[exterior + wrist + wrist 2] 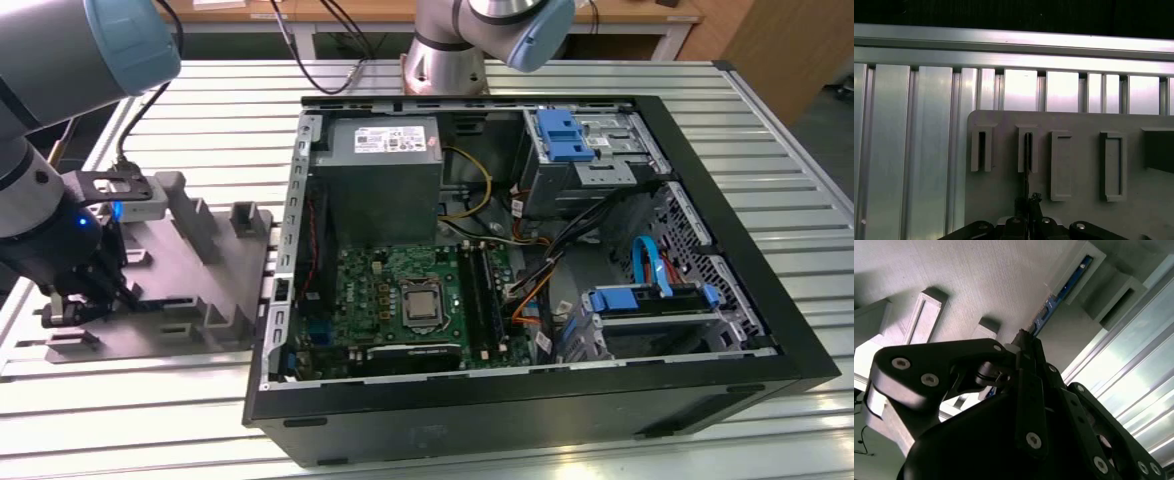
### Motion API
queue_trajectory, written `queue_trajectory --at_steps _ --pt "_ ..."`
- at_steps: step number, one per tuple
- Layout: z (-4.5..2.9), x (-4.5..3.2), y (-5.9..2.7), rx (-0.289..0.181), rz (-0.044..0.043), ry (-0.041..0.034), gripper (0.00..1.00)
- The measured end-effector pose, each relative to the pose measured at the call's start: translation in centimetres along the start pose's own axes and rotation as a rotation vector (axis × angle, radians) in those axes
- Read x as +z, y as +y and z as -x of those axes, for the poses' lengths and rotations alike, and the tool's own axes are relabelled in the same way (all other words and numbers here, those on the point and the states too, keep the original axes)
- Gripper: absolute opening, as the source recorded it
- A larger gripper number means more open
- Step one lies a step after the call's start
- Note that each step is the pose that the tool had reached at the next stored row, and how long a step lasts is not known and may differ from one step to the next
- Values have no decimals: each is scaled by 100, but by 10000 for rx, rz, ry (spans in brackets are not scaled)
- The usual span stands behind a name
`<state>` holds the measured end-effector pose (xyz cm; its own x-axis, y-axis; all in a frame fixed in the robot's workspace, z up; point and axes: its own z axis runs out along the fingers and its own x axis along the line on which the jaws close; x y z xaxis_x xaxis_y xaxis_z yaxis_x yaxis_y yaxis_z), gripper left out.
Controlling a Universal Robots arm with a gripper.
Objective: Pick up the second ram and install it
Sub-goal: 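Pick up the second ram and move it above second insertion slot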
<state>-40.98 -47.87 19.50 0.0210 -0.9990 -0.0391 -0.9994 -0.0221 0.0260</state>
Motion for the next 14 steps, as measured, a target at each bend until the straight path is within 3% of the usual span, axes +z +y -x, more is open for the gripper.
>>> queue_trajectory --at_steps 14 --pt "1 -22 1 0 -2 -2 14"
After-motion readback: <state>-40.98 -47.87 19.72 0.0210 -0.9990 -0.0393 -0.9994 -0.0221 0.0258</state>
